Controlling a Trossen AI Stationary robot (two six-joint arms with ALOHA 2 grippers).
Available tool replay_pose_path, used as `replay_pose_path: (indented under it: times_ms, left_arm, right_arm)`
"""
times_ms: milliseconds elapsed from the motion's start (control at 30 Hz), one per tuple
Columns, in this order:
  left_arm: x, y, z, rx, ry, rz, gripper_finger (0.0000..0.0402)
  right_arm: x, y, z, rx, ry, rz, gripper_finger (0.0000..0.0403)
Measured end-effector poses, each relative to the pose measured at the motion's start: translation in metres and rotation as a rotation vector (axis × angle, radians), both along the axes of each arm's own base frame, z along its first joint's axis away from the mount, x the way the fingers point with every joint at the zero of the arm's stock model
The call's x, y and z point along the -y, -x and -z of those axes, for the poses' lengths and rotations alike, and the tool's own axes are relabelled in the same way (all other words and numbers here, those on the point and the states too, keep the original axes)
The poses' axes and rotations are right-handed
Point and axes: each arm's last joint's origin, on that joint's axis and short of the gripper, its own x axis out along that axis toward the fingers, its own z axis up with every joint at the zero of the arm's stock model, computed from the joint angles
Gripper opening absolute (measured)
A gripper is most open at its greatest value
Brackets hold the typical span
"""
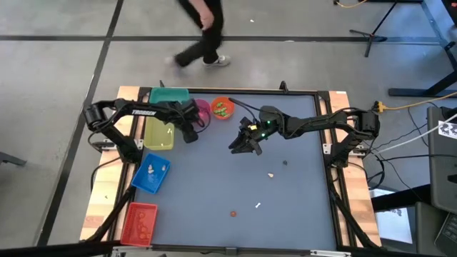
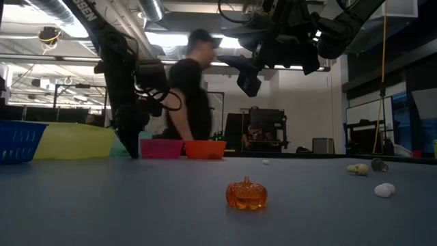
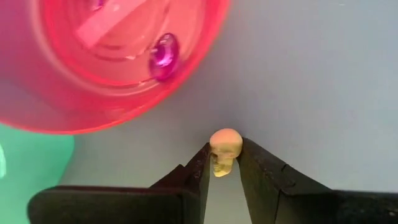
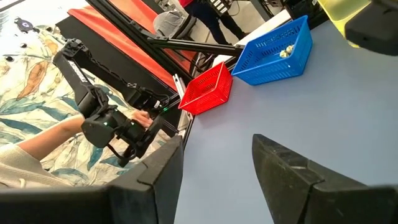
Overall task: Sort Halloween decoration
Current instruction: Put the yellow skull toy into the blue bin
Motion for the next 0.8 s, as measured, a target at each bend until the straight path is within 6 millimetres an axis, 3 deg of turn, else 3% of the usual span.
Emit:
replay_pose_path:
  times_ms: [467,800]
  left_arm:
    - [0.039,-0.017,0.0,-0.019,0.009,0.159,0.0063]
    - [0.064,-0.026,0.0,-0.008,0.022,0.174,0.0027]
  right_arm:
    - [0.0,0.0,0.0,0.0,0.0,0.0,0.0189]
    - [0.0,0.0,0.0,0.0,0.0,0.0,0.0189]
